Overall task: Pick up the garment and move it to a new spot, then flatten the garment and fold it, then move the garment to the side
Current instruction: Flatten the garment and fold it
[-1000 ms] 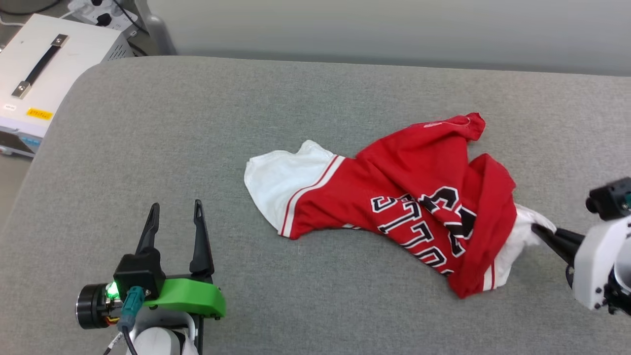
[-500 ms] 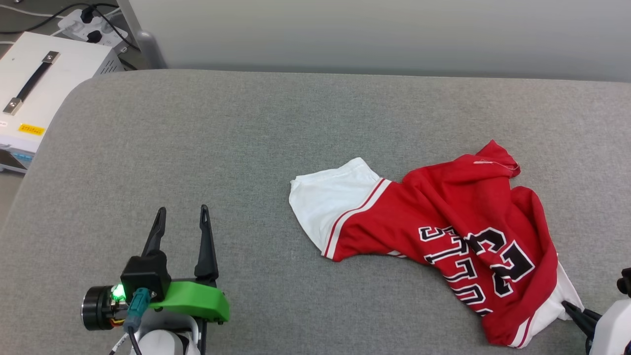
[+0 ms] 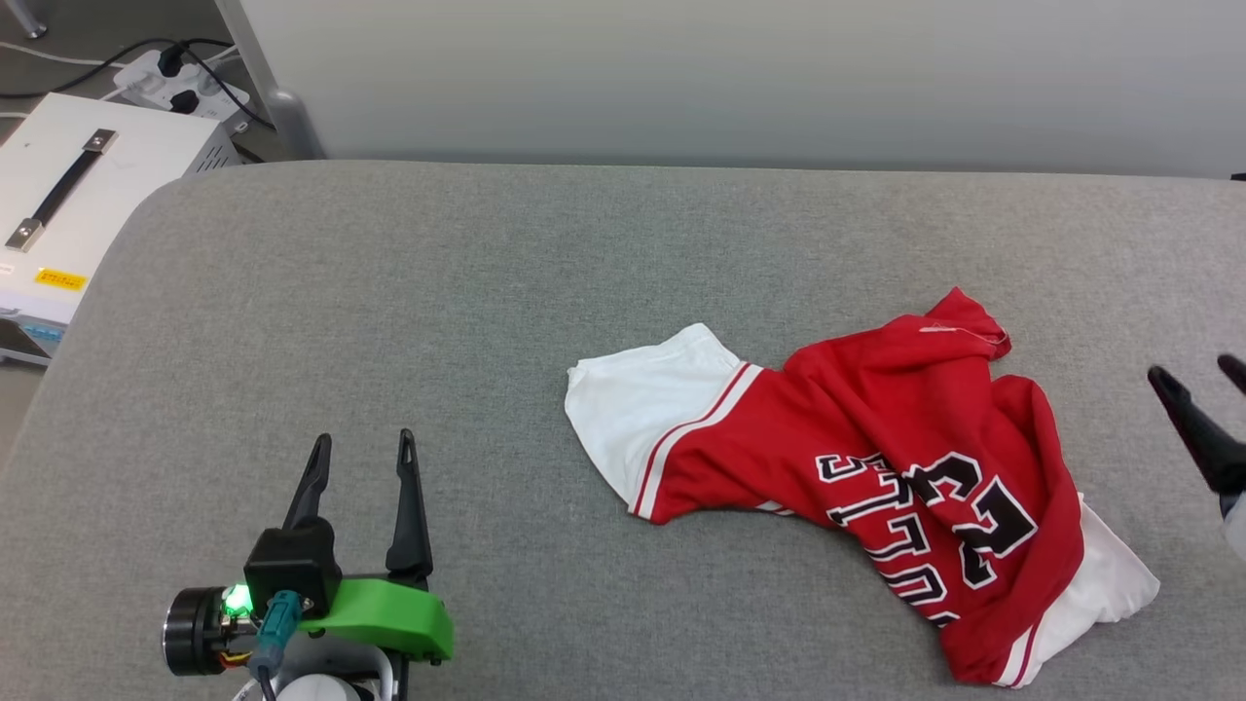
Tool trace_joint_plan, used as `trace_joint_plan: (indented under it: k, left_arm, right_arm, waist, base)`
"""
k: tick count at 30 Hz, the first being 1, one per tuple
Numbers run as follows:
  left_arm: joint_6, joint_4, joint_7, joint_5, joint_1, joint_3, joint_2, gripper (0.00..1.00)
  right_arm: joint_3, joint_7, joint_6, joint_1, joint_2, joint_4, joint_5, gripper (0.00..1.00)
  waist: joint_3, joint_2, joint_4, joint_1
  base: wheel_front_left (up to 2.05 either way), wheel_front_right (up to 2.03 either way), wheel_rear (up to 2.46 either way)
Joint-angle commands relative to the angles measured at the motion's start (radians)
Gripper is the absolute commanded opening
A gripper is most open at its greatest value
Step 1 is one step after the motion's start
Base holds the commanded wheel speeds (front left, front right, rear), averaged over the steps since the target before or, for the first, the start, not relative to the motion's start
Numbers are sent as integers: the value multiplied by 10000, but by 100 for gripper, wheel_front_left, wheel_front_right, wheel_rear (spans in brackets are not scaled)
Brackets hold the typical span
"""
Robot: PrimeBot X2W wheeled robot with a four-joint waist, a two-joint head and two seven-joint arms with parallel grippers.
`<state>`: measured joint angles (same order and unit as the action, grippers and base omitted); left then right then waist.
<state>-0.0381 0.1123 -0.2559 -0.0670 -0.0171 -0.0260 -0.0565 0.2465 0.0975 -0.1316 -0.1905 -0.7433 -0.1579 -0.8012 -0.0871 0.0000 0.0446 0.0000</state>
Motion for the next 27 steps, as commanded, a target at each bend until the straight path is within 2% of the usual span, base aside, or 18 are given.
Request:
trace_joint_plan:
  k: [1,7,11,15,21,27]
  left_arm:
    - [48,-72,-59,120,71,-12,55,100]
    - [87,-206,-59,166,-235,-126,57,100]
    - [137,-276,-59,190,-527,-279,59,100]
    - [132,-343,-59,169,-779,-463,60,100]
    - [12,-350,-59,8,-1103,-729,61,100]
    - [-88,-289,-59,-107,-1339,-963,61,100]
  right_arm:
    - [-133,348,9,-369,-20,304,279,100]
    - [137,2781,9,-1613,53,777,708,100]
    - [711,4576,9,-2331,24,388,610,100]
    - [1246,5880,9,-2951,90,-150,588,100]
    - [2100,6480,9,-3531,530,-1563,769,100]
    - [2841,6133,9,-3379,1134,-3081,435,100]
  waist:
    - [-94,0,12,0]
    - [-528,0,151,0]
    - [-883,0,347,0]
    - [-1259,0,522,0]
    - [-1762,0,738,0]
    - [-1978,0,930,0]
  base:
    - [0,0,0]
    - [0,0,0]
    - [0,0,0]
    - [0,0,0]
    - [0,0,0]
    - [0,0,0]
